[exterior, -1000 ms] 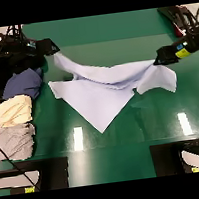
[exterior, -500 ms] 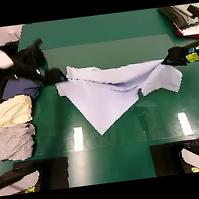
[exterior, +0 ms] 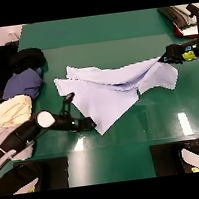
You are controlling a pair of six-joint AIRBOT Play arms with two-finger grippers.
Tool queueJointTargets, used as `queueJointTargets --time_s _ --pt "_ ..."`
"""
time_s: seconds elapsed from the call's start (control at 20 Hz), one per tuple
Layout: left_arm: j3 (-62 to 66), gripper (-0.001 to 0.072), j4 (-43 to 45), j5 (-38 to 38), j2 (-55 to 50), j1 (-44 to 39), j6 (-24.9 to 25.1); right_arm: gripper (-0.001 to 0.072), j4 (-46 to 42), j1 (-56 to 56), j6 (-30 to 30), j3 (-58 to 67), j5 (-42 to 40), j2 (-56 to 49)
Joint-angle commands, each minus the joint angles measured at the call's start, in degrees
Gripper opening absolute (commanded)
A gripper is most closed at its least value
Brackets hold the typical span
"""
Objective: Fold the shirts.
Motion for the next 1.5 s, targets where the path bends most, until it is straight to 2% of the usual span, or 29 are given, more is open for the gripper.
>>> queueJointTargets --time_s 0.0,0.4,0.55,0.65,0.75,0.8,0.85,0.95,1.05,1.2,1.3,1.45 --pt "-2.25 0.0523 -1.40 7.23 -0.04 -7.61 -6.75 0.0019 0.28 0.07 -0.02 -0.02 -0.15 -0.07" --pt "-2.25 0.0523 -6.56 7.76 -5.25 -7.85 -6.73 0.0019 1.25 0.07 -0.02 0.00 -0.15 -0.07" --pt "-2.19 0.0523 -12.24 10.01 -8.17 -7.82 -2.12 0.0019 1.25 0.07 -0.02 0.00 -0.04 -0.07" --pt "-2.19 0.0513 -13.73 12.76 -8.55 -7.82 -1.77 0.0019 1.25 0.07 -0.02 0.00 0.07 -0.07" --pt "-2.19 0.0295 -14.03 14.88 -8.55 -7.82 -1.77 0.0019 1.22 0.07 -0.02 -0.02 0.07 -0.07" --pt "-2.19 0.0235 -14.27 15.56 -8.55 -7.82 -1.77 0.0019 1.22 0.07 -0.02 -0.02 0.07 -0.07" --pt "-2.19 0.0237 -14.45 16.09 -8.55 -7.82 -1.88 0.0019 1.22 0.07 -0.02 0.00 0.07 -0.07" --pt "-1.99 0.0022 -14.73 16.13 -8.46 -7.63 -1.68 0.0019 1.20 0.07 -0.07 0.00 0.04 -0.04" --pt "-0.42 0.0023 -14.32 15.80 -6.82 -6.40 1.86 0.0019 1.16 -0.02 -1.46 0.00 -0.26 0.50" --pt "5.42 0.0023 -12.28 14.53 1.46 1.75 7.17 0.0019 1.20 -2.54 -1.60 0.50 -3.63 3.72" --pt "12.57 0.0022 -6.03 11.41 8.52 10.05 8.11 0.0019 1.20 -5.57 -1.60 3.61 -4.48 5.81" --pt "28.68 0.0023 5.86 1.33 15.56 21.97 8.11 0.0019 1.22 -9.07 -2.51 10.95 -5.11 8.33"
